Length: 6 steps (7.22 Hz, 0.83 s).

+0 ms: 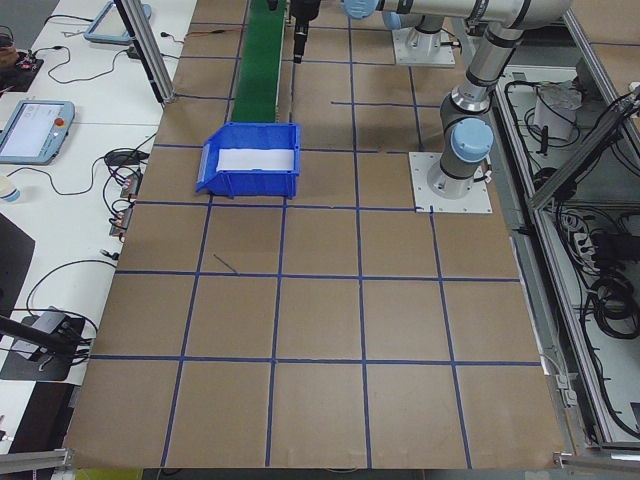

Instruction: Move block left to right into plate

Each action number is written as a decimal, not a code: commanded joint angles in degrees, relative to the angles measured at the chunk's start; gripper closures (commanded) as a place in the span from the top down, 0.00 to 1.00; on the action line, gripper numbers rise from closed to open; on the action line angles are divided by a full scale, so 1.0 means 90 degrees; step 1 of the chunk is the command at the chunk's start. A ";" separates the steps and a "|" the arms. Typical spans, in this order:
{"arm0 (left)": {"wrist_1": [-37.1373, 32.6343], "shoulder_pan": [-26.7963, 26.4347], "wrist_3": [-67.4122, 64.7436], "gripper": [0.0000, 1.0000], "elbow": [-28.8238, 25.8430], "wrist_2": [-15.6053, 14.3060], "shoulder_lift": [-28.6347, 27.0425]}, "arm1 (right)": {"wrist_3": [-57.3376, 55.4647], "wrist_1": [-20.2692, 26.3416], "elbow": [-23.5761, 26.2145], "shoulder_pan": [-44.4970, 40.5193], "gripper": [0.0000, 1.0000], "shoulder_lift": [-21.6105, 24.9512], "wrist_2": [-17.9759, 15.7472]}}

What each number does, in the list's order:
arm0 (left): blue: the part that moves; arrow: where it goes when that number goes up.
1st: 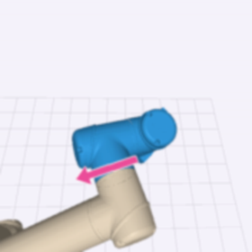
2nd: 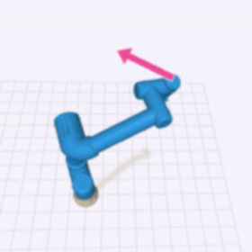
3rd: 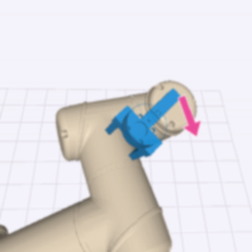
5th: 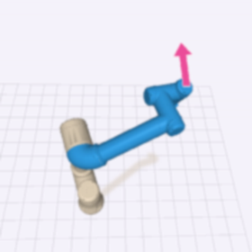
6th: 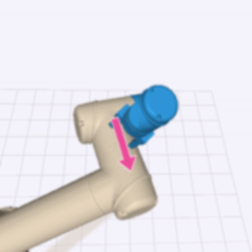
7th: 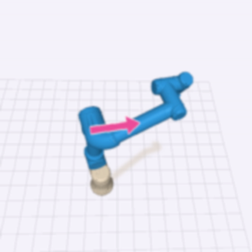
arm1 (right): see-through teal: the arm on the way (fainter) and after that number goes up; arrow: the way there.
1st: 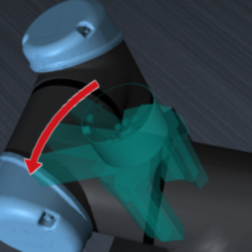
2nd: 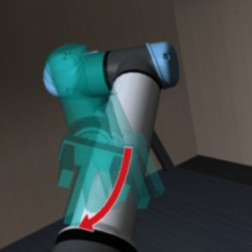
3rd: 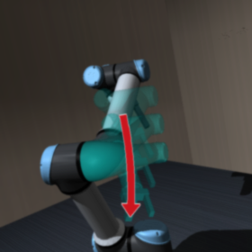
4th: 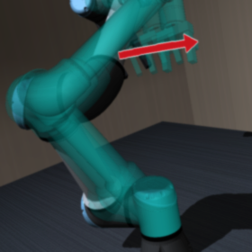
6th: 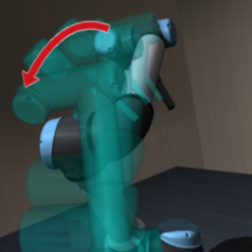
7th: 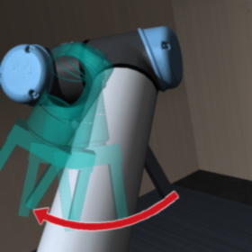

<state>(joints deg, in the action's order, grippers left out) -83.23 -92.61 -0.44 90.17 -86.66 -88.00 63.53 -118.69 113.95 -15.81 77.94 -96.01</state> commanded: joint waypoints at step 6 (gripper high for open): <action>0.0000 0.0006 0.0000 1.00 -0.0010 0.0000 0.0002 | -0.0113 0.0199 -0.0297 -0.0485 1.00 0.0031 -0.0065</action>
<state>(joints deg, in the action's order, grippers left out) -83.23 -92.55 -0.44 90.16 -86.66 -87.98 63.94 -117.78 112.82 -16.64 77.59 -96.84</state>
